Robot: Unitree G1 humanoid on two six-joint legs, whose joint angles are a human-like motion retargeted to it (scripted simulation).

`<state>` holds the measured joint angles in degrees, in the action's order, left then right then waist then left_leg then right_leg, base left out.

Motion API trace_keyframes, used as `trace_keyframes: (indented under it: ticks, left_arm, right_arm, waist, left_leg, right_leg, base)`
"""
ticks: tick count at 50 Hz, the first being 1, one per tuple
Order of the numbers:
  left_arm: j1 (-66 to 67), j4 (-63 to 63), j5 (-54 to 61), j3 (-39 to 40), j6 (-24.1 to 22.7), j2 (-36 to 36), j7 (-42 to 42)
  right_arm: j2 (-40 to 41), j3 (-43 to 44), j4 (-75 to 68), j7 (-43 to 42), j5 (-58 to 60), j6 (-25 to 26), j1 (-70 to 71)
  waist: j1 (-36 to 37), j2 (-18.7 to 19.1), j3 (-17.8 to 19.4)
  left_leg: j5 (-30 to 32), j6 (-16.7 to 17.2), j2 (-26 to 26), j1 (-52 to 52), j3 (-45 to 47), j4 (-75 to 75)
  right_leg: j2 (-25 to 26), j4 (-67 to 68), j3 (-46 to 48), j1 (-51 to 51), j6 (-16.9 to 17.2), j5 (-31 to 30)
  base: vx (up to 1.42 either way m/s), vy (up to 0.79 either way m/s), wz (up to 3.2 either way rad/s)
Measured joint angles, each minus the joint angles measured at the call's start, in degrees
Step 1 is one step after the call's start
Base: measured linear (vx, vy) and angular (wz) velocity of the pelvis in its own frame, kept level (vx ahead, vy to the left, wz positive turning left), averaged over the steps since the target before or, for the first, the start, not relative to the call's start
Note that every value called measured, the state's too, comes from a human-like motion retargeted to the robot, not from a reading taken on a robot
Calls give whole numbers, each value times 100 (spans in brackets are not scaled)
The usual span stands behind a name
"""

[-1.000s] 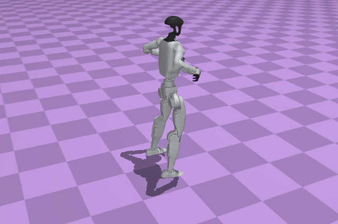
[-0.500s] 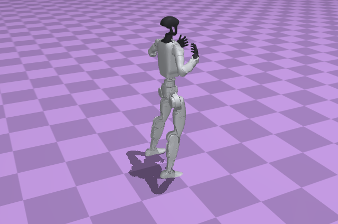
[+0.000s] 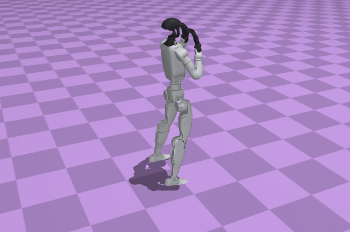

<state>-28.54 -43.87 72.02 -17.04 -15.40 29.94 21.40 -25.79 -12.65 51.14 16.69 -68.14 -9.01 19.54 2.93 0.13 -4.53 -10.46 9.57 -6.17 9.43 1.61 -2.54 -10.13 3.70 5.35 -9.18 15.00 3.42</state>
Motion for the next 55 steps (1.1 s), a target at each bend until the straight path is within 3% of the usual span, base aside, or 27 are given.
trace_keyframes:
  ticks: [5, 10, 20, 33, 38, 47, 55]
  left_arm:
    - [-375, -183, -107, -501, 152, -27, 109]
    - [-687, -2, -89, -925, 312, -311, 316]
    - [-978, 98, -576, -539, -225, -684, -619]
    - [-163, 268, -270, -555, 576, -186, 670]
    - [-242, 120, -485, -522, 482, -298, 488]
    - [-619, 252, -623, -416, -157, -482, -387]
    - [-582, 88, -502, -483, 247, -416, 230]
  right_arm:
    - [312, -326, 139, 145, -147, 175, 348]
    - [590, -768, 59, 165, 170, 213, 836]
    - [767, -426, 48, -433, 233, -158, 1080]
    - [768, -682, 11, 470, 183, 421, 700]
    - [696, -611, -11, 392, 262, 374, 790]
    - [602, -552, -39, -80, 173, -12, 1031]
    - [480, -564, -82, 177, 408, 230, 1248]
  waist:
    - [-1, -28, -99]
    - [-75, -6, 61]
    - [-54, 46, -40]
    - [-218, 9, 143]
    - [-219, -13, 153]
    - [-78, 37, -86]
    - [-136, -5, 137]
  left_leg:
    - [5, -56, 65, 54, 10, 58]
    - [-36, -86, 92, 112, -13, 14]
    - [-45, -65, 72, 133, 11, 0]
    - [-75, -108, 88, 202, 33, -5]
    - [-81, -103, 86, 215, 49, -7]
    - [-62, -13, 7, 142, 108, -20]
    - [-64, -93, 86, 201, 68, 9]
  right_leg:
    - [-66, -52, -8, -49, 0, 1]
    - [-100, 40, 6, -98, -7, 79]
    - [-82, 41, -3, -113, -1, 70]
    - [-98, 64, -30, -159, -22, 110]
    - [-97, 73, -45, -159, -27, 112]
    - [-11, 31, -87, -76, 0, 37]
    - [-94, 50, -68, -136, -27, 79]
  base:
    - [0, 0, 0]
    - [0, 0, 0]
    - [0, 0, 0]
    - [0, 0, 0]
    - [0, 0, 0]
    - [0, 0, 0]
    - [0, 0, 0]
